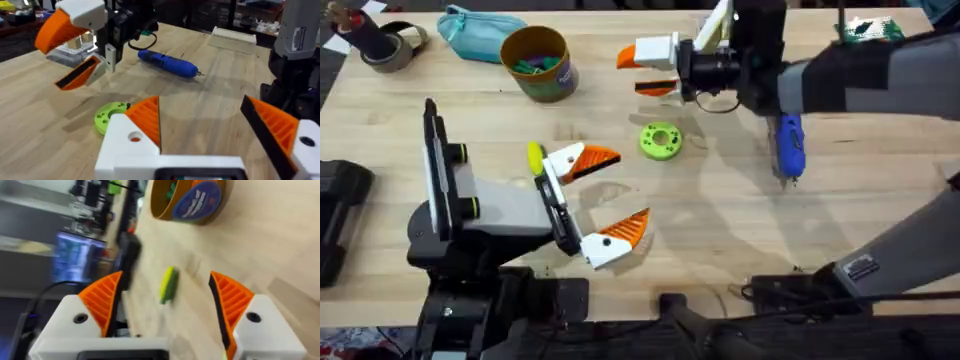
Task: Pick up the gripper from the table and insert it into the empty holder that is missing its gripper. Then pick up a screw, insert it into the mounting hole, and use the screwdriver to tighten it. Finally, clean up the table by picking up the vegetable and placing it into the bucket.
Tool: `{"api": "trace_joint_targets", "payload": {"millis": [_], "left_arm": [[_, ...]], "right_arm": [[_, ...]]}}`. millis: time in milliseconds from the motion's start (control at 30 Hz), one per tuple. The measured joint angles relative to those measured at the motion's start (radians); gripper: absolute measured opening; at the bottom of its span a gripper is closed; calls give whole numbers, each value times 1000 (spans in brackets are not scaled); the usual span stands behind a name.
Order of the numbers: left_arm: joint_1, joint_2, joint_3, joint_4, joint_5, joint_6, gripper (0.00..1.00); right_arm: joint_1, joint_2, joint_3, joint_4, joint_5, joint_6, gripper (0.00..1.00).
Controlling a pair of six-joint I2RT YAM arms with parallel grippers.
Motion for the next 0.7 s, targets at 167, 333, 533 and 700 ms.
{"api": "trace_joint_targets", "payload": {"millis": [167,333,533,700], "left_arm": [[0,0,0,0,0,1,986],[0,0,0,0,0,2,986],[0,0,0,0,0,2,986],[0,0,0,0,0,2,986]], "right_arm": [[-3,-71,116,-394,80,-258,995],[-10,-276,184,-757,189,-506,995],[-12,-522,205,-1104,359,-723,995],[-13,-629,207,-1316,518,-838,995]]}}
